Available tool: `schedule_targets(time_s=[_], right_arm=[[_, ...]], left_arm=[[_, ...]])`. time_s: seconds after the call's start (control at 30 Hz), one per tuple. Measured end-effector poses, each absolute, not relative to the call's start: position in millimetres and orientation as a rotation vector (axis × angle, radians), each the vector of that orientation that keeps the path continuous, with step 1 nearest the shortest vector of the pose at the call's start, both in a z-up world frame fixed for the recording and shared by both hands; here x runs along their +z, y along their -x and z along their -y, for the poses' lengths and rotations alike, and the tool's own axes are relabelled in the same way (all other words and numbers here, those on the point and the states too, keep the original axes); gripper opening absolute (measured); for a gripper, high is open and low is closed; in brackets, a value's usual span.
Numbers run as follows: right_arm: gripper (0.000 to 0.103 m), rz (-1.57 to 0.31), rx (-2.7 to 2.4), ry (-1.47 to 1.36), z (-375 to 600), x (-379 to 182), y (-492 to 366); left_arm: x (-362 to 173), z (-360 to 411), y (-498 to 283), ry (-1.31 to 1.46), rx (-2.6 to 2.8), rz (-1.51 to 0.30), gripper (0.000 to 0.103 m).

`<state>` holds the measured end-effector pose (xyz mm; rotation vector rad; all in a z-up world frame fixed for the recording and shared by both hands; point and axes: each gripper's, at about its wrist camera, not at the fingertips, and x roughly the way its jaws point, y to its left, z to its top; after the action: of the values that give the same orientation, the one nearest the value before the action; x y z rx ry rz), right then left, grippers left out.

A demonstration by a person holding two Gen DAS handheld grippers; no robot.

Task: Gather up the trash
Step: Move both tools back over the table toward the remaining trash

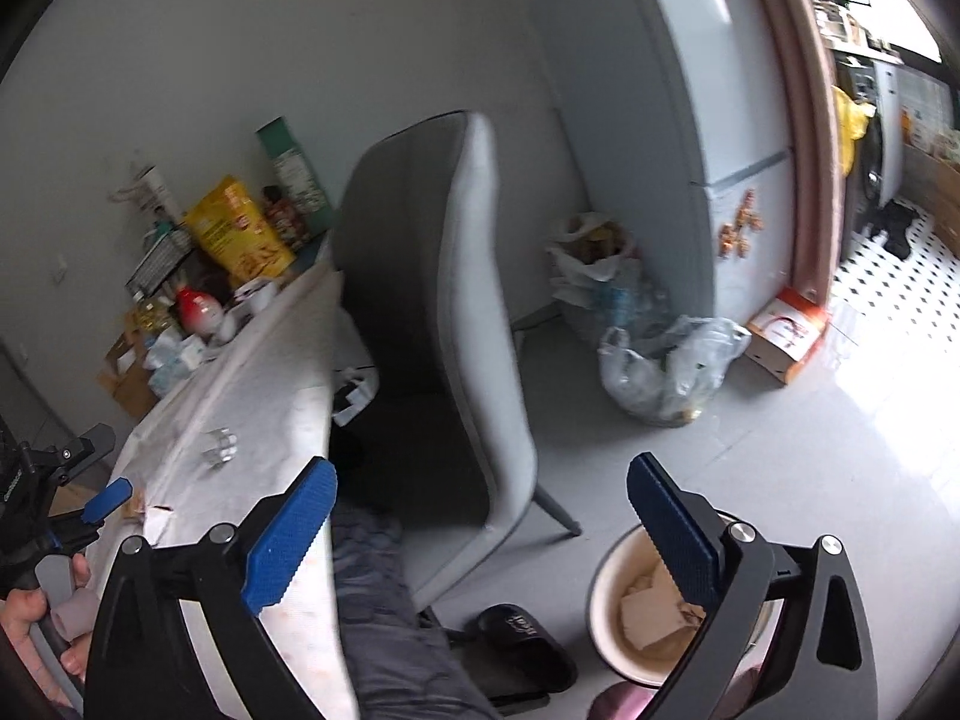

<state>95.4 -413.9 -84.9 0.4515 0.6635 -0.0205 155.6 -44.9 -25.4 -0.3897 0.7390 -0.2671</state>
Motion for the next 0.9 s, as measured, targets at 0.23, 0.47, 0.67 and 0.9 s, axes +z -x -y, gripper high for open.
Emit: schedule_targets(time_s=[0.23, 0.47, 0.67, 0.9], right_arm=[[0.095, -0.674, 0.087, -0.399, 350.7, -70.6, -113.9], [0.091, -0.71, 0.16, -0.35, 296.5, -66.4, -138.2], [0.091, -0.735, 0.231, -0.3, 243.2, -66.9, -151.3], [0.089, -0.79, 0.293, -0.228, 186.2, -74.5, -175.2]], left_arm=[[-20.6, -20.1, -146.1, 0.424, -0.162, -0.685, 0.097], [-22.4, -69.3, -133.4, 0.455, -0.086, -0.659, 0.097], [-25.9, -109.0, -126.7, 0.467, -0.029, -0.652, 0.097], [-27.9, -141.3, -125.8, 0.457, 0.012, -0.649, 0.09]])
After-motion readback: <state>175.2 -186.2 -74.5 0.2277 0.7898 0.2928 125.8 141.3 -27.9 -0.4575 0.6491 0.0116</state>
